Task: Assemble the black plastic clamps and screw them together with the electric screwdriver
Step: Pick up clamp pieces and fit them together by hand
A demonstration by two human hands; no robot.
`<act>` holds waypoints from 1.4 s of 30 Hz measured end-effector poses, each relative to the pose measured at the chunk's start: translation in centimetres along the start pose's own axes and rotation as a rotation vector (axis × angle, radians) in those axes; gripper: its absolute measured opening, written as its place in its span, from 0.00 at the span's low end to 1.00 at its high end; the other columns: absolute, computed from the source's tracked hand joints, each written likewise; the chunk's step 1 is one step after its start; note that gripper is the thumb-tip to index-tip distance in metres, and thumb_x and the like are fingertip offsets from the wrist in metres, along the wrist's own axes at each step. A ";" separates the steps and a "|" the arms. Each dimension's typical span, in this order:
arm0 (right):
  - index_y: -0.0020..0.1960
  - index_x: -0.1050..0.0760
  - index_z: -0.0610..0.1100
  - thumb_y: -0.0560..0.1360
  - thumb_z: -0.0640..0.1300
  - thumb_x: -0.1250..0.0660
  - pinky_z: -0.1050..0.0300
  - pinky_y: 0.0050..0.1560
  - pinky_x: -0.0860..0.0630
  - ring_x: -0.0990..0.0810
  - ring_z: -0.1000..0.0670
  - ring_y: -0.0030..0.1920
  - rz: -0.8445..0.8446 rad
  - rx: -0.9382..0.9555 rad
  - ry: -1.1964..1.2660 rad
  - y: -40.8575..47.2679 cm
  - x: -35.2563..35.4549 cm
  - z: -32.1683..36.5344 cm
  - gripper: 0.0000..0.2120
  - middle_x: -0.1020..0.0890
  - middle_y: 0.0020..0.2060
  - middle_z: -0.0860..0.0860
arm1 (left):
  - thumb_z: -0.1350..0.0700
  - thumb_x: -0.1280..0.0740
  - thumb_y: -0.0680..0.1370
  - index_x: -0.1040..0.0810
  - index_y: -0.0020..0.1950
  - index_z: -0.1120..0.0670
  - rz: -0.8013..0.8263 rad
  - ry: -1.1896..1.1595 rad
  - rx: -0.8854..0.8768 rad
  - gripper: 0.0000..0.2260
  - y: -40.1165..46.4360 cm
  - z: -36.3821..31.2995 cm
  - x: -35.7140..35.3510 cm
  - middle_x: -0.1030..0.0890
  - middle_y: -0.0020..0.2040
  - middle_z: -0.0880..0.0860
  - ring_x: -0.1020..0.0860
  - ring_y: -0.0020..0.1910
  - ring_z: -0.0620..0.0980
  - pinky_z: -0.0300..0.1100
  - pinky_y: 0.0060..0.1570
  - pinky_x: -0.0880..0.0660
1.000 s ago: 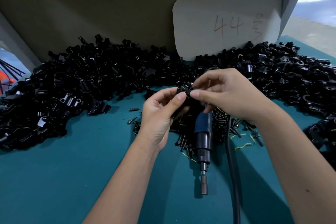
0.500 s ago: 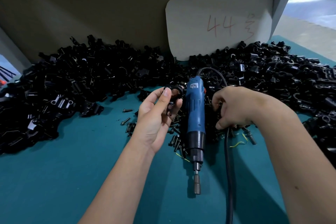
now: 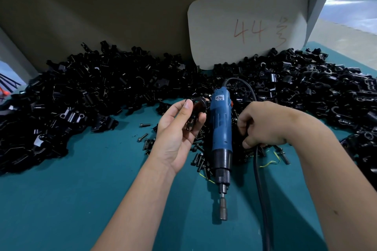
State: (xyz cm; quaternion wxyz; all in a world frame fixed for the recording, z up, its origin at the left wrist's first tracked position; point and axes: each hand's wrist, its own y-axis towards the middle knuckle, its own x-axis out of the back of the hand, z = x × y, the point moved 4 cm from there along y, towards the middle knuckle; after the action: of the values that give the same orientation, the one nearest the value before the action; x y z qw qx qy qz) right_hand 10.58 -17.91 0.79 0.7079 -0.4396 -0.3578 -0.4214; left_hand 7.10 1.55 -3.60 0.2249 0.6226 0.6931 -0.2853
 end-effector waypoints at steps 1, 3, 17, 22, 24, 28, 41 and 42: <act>0.39 0.18 0.46 0.71 0.39 0.19 0.57 0.33 0.20 0.19 0.54 0.27 -0.009 0.001 0.024 0.1 0.1 -0.1 0.09 0.18 0.27 0.53 | 0.56 0.25 0.73 0.16 0.48 0.57 -0.001 0.002 0.001 0.06 0.0 0.0 0.0 0.14 0.43 0.52 0.16 0.40 0.47 0.37 0.43 0.18; 0.38 0.17 0.46 0.72 0.38 0.19 0.62 0.29 0.25 0.19 0.55 0.26 -0.022 0.011 0.059 0.1 0.2 -0.3 0.08 0.17 0.28 0.52 | 0.56 0.25 0.73 0.14 0.45 0.55 0.001 0.002 0.004 0.03 0.0 0.0 0.0 0.13 0.43 0.51 0.15 0.40 0.47 0.37 0.43 0.18; 0.45 0.18 0.40 0.81 0.35 0.31 0.60 0.30 0.22 0.18 0.49 0.31 -0.338 0.319 0.757 -0.9 2.6 1.5 0.06 0.15 0.34 0.45 | 0.56 0.24 0.72 0.21 0.61 0.61 0.117 0.135 -0.060 0.20 0.3 0.4 0.1 0.15 0.52 0.57 0.15 0.46 0.49 0.40 0.50 0.18; 0.46 0.13 0.44 0.79 0.37 0.27 0.61 0.32 0.24 0.23 0.51 0.27 -0.380 0.466 0.729 -1.0 2.6 3.3 0.06 0.17 0.31 0.43 | 0.58 0.23 0.72 0.19 0.58 0.60 0.126 0.270 -0.140 0.16 0.2 0.5 0.0 0.14 0.51 0.59 0.15 0.48 0.54 0.42 0.49 0.18; 0.45 0.13 0.47 0.78 0.39 0.25 0.60 0.32 0.25 0.23 0.52 0.26 -0.392 0.492 0.620 -1.0 2.4 3.7 0.06 0.17 0.30 0.45 | 0.58 0.23 0.72 0.19 0.58 0.60 0.137 0.298 -0.162 0.16 0.1 0.7 -0.1 0.15 0.51 0.60 0.15 0.48 0.56 0.43 0.50 0.18; 0.42 0.15 0.46 0.77 0.43 0.24 0.62 0.25 0.30 0.27 0.53 0.22 -0.374 0.469 0.622 -0.7 1.9 3.7 0.06 0.20 0.26 0.49 | 0.56 0.21 0.70 0.18 0.57 0.59 0.142 0.348 -0.190 0.18 0.2 0.7 -0.1 0.15 0.53 0.61 0.14 0.48 0.57 0.44 0.52 0.18; 0.36 0.19 0.46 0.73 0.47 0.19 0.66 0.26 0.31 0.27 0.59 0.24 -0.445 0.498 0.706 0.4 0.7 3.6 0.12 0.20 0.26 0.53 | 0.57 0.22 0.70 0.15 0.54 0.57 0.133 0.371 -0.213 0.14 0.1 0.5 -0.1 0.14 0.51 0.59 0.15 0.51 0.55 0.44 0.53 0.18; 0.35 0.19 0.46 0.72 0.48 0.19 0.64 0.29 0.29 0.26 0.59 0.27 -0.467 0.501 0.670 0.5 0.7 3.8 0.12 0.18 0.27 0.52 | 0.57 0.22 0.70 0.15 0.54 0.57 0.132 0.362 -0.215 0.13 0.1 0.5 -0.1 0.14 0.51 0.59 0.15 0.51 0.55 0.43 0.52 0.18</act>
State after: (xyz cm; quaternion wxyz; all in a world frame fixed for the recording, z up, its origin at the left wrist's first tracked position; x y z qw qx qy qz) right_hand 10.77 -14.48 2.56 0.7547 -0.0029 -0.2897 -0.5886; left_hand 7.21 1.15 -3.95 0.1802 0.6800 0.7064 -0.0779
